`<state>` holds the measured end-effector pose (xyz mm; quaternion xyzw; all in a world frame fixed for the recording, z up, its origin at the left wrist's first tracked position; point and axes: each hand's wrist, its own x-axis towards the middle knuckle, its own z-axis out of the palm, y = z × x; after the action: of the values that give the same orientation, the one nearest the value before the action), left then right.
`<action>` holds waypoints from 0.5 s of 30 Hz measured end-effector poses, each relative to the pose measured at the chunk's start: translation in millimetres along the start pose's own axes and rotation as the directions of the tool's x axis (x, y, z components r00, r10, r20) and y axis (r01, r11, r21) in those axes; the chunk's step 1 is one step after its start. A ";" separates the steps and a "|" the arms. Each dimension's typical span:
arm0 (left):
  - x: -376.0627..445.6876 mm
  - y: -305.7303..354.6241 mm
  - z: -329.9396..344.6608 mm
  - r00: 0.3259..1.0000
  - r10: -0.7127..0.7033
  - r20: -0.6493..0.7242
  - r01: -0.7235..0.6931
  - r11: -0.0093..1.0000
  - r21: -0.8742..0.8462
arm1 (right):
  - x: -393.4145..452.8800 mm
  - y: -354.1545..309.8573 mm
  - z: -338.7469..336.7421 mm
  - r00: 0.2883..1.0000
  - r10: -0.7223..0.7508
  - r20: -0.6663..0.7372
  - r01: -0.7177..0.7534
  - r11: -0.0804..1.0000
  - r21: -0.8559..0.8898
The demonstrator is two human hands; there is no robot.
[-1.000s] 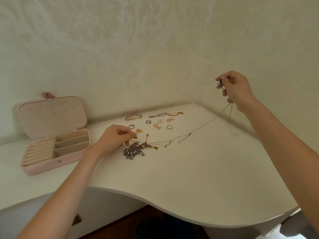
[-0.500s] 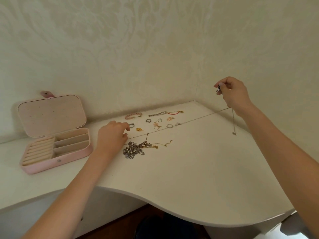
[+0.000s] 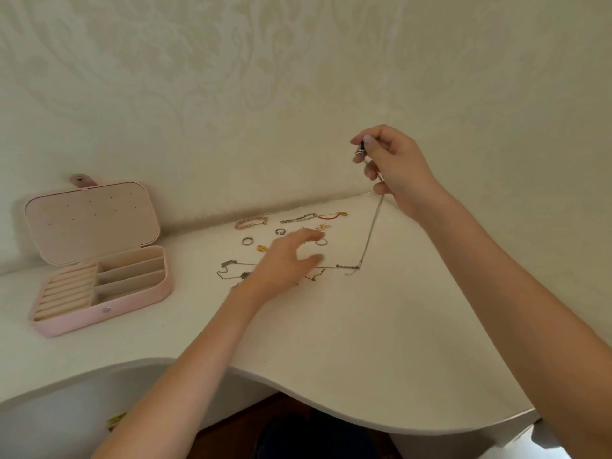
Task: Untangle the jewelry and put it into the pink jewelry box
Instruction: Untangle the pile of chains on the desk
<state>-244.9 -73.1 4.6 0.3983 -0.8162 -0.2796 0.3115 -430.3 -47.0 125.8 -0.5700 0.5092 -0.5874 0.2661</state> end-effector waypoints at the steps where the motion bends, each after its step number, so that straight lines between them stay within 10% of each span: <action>1: 2.8 6.9 10.7 0.997 0.023 0.072 -0.017 0.996 -0.082 | -1.0 -3.3 2.7 1.000 0.001 0.004 -0.001 1.000 0.027; 15: -0.9 29.3 24.6 0.953 -0.053 0.298 0.219 0.800 -0.559 | -5.6 6.3 -24.3 0.997 -0.061 -0.053 0.057 0.996 -0.064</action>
<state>-276.4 -51.8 9.0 0.2993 -0.6934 -0.5904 0.2846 -453.7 -36.9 122.0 -0.5764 0.5175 -0.5943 0.2164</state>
